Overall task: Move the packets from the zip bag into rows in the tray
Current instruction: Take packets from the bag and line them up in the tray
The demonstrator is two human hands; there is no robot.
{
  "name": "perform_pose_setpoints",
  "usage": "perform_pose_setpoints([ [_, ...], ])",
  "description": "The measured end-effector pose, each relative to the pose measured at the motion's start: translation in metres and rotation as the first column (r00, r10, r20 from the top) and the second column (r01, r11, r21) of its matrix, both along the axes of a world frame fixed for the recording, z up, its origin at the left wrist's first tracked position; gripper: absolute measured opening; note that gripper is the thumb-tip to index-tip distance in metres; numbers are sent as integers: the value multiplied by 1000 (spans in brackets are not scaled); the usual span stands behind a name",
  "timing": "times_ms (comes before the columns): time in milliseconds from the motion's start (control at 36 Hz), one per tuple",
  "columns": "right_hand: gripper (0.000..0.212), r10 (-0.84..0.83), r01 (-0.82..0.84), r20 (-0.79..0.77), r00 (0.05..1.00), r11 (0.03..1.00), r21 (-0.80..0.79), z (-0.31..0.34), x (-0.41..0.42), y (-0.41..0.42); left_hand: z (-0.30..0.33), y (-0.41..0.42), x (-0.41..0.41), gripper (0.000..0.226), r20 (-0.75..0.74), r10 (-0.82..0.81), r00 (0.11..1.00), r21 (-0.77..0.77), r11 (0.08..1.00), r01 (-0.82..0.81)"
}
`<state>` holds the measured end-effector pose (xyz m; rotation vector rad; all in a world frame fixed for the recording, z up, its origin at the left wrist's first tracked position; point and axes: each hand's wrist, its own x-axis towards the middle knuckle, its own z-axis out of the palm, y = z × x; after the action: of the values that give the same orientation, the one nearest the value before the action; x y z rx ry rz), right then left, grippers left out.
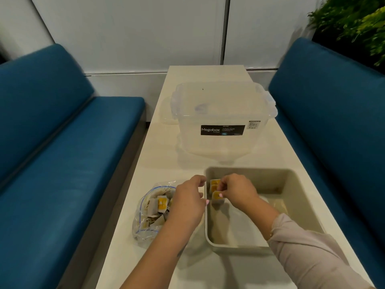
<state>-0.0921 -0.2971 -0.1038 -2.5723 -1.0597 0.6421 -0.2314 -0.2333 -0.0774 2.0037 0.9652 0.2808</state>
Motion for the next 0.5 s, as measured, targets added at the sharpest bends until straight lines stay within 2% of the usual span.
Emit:
perform_pose_setpoints([
  [306,6,11,-11,69,998,1000,1,-6,-4,3,3,-2,0,47,-19,-11,1000,6,1000,11],
  [500,15,1,-3,65,998,999,37,-2,-5,0,5,-3,-3,43,12,8,1000,2,1000,-8],
])
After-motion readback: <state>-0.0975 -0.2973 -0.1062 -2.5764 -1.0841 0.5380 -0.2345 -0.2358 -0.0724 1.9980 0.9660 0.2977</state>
